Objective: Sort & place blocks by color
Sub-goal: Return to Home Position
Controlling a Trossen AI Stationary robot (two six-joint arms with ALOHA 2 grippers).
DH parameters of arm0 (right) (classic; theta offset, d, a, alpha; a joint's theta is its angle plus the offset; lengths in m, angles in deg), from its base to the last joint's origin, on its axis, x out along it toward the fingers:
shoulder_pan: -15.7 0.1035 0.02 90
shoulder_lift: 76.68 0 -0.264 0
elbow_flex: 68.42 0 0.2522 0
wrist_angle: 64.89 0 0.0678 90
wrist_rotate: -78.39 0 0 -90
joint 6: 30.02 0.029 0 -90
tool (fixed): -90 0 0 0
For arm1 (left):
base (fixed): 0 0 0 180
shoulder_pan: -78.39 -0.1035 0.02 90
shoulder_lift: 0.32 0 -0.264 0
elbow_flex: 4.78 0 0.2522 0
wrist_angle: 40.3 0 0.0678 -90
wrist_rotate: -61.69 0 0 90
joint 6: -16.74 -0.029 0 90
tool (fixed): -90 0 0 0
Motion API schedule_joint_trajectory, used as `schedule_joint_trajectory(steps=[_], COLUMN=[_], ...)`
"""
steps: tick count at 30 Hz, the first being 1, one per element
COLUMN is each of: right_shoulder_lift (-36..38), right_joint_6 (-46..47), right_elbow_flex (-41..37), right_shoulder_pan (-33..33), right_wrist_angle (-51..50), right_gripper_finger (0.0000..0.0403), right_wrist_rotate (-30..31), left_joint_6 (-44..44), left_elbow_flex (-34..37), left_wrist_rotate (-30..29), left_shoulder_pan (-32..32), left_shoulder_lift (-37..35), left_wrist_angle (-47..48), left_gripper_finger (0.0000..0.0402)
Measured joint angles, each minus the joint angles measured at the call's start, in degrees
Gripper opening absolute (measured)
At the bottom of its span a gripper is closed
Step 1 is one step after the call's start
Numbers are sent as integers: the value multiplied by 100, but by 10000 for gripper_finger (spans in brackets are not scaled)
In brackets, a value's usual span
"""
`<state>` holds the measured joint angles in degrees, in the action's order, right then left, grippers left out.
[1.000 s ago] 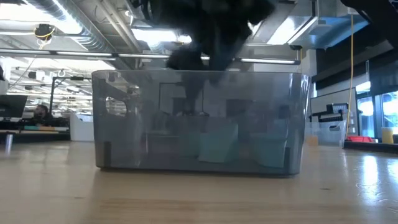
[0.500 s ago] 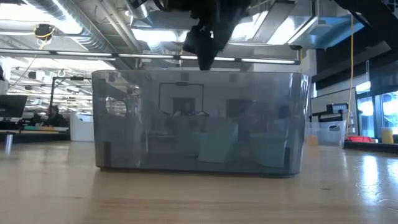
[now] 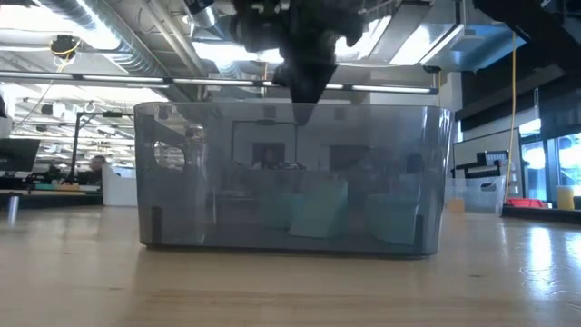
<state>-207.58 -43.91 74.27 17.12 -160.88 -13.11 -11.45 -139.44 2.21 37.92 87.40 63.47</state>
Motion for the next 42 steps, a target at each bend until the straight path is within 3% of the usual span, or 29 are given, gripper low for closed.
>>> schedule_joint_trajectory(steps=[10, 15, 23, 42], right_shoulder_lift=[-713, -973, -1094, -1096], right_joint_6=[-862, -1139, -1472, -861], right_elbow_flex=[-15, -15, -13, -104], right_shoulder_pan=[-163, -128, 195, 1186], right_wrist_angle=[476, 450, 475, 937], right_gripper_finger=[3, 2, 1, 0], right_wrist_rotate=[-115, -798, -1338, -1991], left_joint_6=[545, 714, 728, 666], left_elbow_flex=[0, 0, 0, 0], left_wrist_rotate=[0, -5, -3, 0], left_shoulder_pan=[0, 0, 28, 29], left_shoulder_lift=[0, 0, 0, 0], left_wrist_angle=[1, 1, 1, 0], left_gripper_finger=[0, 0, 0, 0])
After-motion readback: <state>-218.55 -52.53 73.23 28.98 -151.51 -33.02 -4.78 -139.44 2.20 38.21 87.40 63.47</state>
